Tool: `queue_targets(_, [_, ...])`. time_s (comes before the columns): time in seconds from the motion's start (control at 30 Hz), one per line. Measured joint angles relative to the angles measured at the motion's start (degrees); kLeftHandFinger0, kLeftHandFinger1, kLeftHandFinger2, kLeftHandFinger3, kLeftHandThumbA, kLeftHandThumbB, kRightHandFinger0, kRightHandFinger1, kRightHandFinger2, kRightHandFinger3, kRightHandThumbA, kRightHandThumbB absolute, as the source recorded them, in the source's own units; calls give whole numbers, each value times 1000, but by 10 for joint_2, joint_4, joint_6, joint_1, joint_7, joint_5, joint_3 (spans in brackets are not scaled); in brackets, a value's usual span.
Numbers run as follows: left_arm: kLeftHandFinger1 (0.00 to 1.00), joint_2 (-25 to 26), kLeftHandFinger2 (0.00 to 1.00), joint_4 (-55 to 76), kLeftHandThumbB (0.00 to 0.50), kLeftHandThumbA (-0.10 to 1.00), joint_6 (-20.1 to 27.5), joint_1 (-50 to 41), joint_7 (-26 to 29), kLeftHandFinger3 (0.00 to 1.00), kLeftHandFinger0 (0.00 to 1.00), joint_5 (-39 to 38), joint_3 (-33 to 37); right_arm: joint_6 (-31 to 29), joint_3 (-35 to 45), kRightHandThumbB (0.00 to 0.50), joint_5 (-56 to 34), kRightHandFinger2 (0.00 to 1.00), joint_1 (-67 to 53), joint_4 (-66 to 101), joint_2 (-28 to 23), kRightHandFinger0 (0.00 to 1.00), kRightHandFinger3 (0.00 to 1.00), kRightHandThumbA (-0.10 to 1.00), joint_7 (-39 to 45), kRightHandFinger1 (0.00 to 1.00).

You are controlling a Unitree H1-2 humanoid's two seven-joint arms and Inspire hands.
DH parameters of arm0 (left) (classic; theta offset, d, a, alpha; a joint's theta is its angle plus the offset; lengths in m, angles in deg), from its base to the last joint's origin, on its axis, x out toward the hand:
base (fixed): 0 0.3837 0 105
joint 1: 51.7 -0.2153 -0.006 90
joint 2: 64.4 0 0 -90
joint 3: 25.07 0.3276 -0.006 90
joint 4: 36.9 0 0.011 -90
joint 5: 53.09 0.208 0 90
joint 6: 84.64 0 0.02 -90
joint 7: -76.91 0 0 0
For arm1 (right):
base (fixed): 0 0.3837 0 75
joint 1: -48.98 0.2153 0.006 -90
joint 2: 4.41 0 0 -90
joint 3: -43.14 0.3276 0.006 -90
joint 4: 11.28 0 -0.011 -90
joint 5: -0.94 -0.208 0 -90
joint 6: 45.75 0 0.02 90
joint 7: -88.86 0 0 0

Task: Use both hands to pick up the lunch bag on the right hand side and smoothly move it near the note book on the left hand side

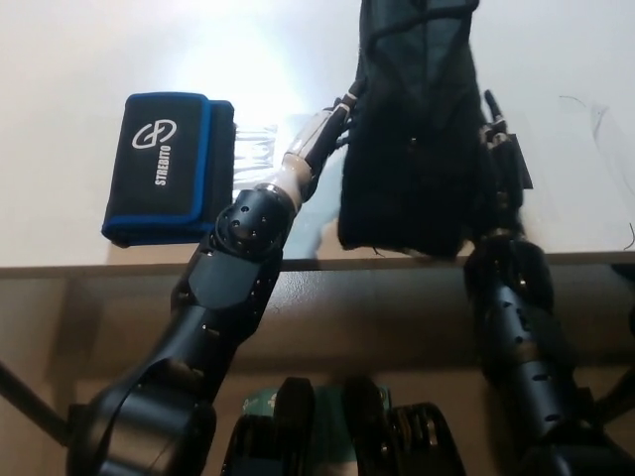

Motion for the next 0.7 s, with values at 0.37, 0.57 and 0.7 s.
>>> queue_targets(0.37, [1000, 29, 1000, 52, 360, 1000, 12, -46, 0, 1000, 1000, -6, -24, -15, -19, 266, 12, 1000, 20, -28, 33, 1000, 1000, 1000, 3, 1000])
queue_targets(0.57, [1000, 55, 1000, 113, 390, 1000, 18, -83, -1, 1000, 1000, -8, -45, -19, -34, 269, 21, 1000, 37, -45, 53, 1000, 1000, 1000, 3, 1000])
queue_targets(0.7, [1000, 73, 1000, 159, 329, 1000, 17, -110, -7, 1000, 1000, -15, -54, -23, -39, 263, 30, 1000, 50, -56, 59, 1000, 1000, 1000, 4, 1000])
